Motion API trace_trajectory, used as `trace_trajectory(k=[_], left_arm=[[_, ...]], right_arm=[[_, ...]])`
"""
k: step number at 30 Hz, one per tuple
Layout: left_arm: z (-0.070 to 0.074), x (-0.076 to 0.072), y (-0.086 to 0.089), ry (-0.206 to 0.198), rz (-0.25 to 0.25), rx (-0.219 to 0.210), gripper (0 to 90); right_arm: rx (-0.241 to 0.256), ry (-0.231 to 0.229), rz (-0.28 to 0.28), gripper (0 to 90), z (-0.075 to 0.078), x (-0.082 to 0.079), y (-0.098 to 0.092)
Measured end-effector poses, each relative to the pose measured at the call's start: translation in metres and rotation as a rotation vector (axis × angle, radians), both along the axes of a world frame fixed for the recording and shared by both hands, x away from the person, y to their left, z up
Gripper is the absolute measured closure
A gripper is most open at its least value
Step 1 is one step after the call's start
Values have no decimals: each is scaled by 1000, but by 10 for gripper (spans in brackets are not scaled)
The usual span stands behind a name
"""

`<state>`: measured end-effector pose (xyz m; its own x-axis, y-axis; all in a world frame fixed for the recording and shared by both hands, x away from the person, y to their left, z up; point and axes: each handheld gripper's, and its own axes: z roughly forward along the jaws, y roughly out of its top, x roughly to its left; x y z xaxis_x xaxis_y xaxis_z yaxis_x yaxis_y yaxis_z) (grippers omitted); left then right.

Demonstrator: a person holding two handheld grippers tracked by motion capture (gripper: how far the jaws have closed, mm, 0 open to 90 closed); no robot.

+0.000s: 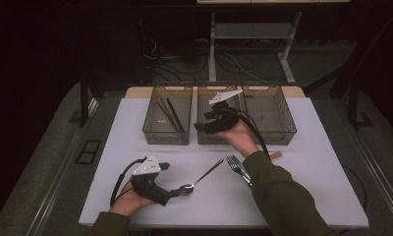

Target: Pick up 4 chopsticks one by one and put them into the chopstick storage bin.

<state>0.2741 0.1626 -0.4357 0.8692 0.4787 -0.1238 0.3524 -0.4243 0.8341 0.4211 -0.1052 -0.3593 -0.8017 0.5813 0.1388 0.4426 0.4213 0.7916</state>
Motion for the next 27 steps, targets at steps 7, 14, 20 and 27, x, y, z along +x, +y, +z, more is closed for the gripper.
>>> trace_trajectory(k=[7,14,20,27], left_arm=[[0,0,0,2,0,6,0],[0,1,0,-2,4,8,0],[-1,0,-1,-1,4,20,0],[-1,-1,-1,-4,1,18,0]], right_arm=[[19,-6,24,354,-1,-18,-20],[41,-11,45,353,-7,-37,-40],[42,-5,53,353,-17,-55,-61],[34,6,48,353,-24,-68,-84]])
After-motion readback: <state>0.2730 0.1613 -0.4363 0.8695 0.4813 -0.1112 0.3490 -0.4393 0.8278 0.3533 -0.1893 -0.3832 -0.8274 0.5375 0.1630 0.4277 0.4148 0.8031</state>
